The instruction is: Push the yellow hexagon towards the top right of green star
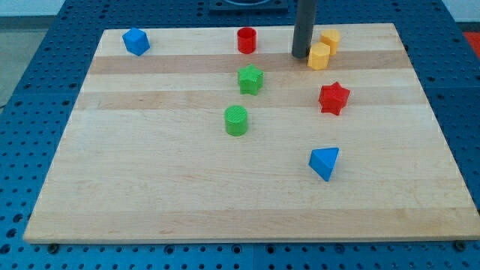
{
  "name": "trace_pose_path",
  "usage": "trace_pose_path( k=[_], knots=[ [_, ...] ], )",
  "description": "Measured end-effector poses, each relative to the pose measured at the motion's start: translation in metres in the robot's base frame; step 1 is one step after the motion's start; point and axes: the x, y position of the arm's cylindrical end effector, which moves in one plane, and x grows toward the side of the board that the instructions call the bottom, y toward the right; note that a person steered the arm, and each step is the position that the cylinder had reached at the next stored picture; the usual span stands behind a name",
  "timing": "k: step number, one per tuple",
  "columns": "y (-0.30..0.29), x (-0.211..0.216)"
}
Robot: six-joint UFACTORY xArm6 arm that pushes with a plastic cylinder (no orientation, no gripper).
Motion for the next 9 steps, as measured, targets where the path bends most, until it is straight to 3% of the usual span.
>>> trace_pose_path(
  k=[2, 3, 4, 5, 7, 8, 9],
  knots=[
    [0.028, -0.056],
    [0.065, -0.023],
    [0.053, 0.016],
    [0.034, 0.027],
    [0.057, -0.019],
    [0.096, 0.003],
    [0.042, 0.031]
  ],
)
